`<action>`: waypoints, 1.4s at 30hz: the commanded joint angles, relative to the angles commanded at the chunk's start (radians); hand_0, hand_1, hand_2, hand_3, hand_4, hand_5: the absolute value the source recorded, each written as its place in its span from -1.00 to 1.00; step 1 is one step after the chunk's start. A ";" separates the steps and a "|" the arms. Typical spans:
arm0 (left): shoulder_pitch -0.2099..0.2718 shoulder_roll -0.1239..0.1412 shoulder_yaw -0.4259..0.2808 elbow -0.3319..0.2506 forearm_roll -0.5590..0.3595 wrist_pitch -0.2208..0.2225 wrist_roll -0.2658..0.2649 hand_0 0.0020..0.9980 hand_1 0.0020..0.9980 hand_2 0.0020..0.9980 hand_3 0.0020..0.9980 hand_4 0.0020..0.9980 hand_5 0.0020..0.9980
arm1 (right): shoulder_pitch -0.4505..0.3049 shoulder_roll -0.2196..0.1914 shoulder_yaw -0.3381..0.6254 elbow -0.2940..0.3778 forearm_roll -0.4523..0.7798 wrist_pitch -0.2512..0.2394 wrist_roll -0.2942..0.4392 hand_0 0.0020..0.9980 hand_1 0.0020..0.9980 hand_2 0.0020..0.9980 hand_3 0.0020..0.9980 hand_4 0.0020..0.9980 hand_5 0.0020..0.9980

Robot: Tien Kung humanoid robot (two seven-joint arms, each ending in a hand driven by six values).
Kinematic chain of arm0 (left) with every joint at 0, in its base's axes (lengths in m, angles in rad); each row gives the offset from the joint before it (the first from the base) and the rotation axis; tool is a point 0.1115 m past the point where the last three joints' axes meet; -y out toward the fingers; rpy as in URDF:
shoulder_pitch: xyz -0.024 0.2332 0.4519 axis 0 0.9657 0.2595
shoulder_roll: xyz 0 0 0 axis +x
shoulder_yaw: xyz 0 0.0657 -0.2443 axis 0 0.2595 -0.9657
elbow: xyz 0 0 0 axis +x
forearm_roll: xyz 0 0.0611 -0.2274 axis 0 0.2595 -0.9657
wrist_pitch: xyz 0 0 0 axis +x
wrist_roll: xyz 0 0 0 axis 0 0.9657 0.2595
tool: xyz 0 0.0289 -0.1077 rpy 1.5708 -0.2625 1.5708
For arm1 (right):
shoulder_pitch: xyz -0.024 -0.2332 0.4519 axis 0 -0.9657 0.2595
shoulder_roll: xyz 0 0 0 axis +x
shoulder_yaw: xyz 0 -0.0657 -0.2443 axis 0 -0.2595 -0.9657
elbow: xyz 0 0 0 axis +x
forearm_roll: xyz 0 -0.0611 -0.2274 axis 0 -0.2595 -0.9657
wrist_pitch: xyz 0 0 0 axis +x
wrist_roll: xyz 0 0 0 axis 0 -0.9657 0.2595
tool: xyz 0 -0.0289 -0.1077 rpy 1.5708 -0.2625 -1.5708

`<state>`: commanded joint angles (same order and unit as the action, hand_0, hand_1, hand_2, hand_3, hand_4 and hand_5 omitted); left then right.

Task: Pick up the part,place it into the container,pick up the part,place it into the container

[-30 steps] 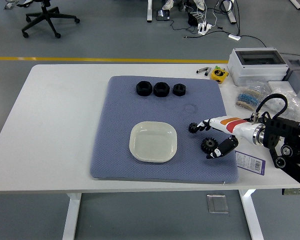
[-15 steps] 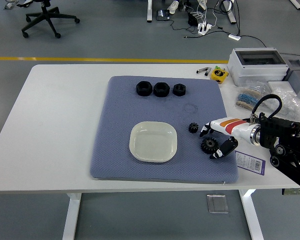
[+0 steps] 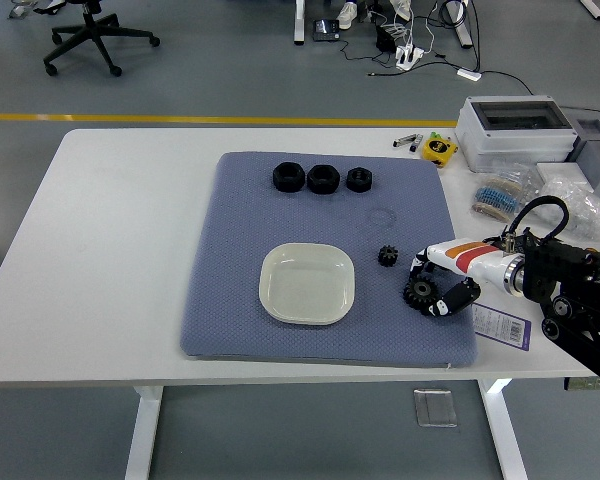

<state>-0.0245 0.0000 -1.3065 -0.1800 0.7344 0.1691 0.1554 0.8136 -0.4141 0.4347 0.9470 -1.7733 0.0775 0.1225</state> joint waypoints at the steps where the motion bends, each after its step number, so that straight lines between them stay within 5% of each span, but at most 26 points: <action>1: 0.000 0.000 -0.001 0.000 0.001 0.000 0.000 0.75 0.67 0.70 0.24 0.14 0.36 | -0.002 0.000 0.003 0.003 -0.003 -0.001 -0.001 -0.21 0.00 0.13 0.02 0.42 -0.68; 6: 0.003 0.000 -0.004 0.000 0.006 0.000 0.001 0.75 0.67 0.70 0.24 0.14 0.36 | -0.009 -0.006 0.015 0.021 -0.016 -0.020 0.003 -0.21 0.00 0.13 0.02 0.42 -0.68; 7: 0.003 0.000 -0.005 0.000 0.007 0.000 0.001 0.75 0.67 0.70 0.24 0.14 0.36 | -0.010 -0.007 0.016 0.023 -0.016 -0.024 0.004 -0.47 -0.19 -0.04 -0.07 0.24 -0.74; 12: 0.003 0.000 -0.004 0.000 0.009 0.000 0.001 0.75 0.67 0.70 0.24 0.14 0.36 | -0.012 -0.016 0.021 0.039 -0.014 -0.033 0.006 -0.47 -0.19 -0.04 -0.07 0.24 -0.74; 13: 0.002 0.000 -0.003 0.000 0.008 -0.001 0.001 0.75 0.67 0.70 0.24 0.15 0.36 | -0.012 -0.018 0.022 0.042 -0.015 -0.033 0.006 -0.71 -0.32 -0.09 -0.09 0.35 -0.74; 15: 0.001 0.000 -0.002 0.000 0.006 -0.001 0.001 0.75 0.67 0.70 0.24 0.15 0.36 | -0.012 -0.021 0.025 0.050 -0.016 -0.033 0.005 -0.71 -0.32 -0.09 -0.09 0.35 -0.74; 25: -0.001 0.000 -0.002 0.000 0.004 -0.001 0.000 0.75 0.67 0.70 0.24 0.15 0.36 | 0.011 -0.029 0.052 0.213 -0.047 -0.020 -0.025 -0.78 -0.38 -0.11 -0.09 0.42 -0.76; 32: 0.001 0.000 0.005 0.000 -0.006 0.001 -0.002 0.75 0.66 0.70 0.24 0.15 0.36 | 0.089 0.059 0.003 0.258 -0.054 0.006 -0.050 -0.76 -0.38 -0.10 -0.08 0.38 -0.80; 42: -0.006 0.000 0.014 0.000 -0.015 0.009 -0.006 0.75 0.66 0.70 0.24 0.15 0.36 | 0.175 0.211 -0.087 0.128 -0.107 0.048 -0.136 -0.65 -0.28 -0.02 -0.03 0.45 -0.68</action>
<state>-0.0304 0.0000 -1.2928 -0.1800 0.7197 0.1786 0.1498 0.9884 -0.2034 0.3478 1.0745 -1.8803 0.1253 -0.0130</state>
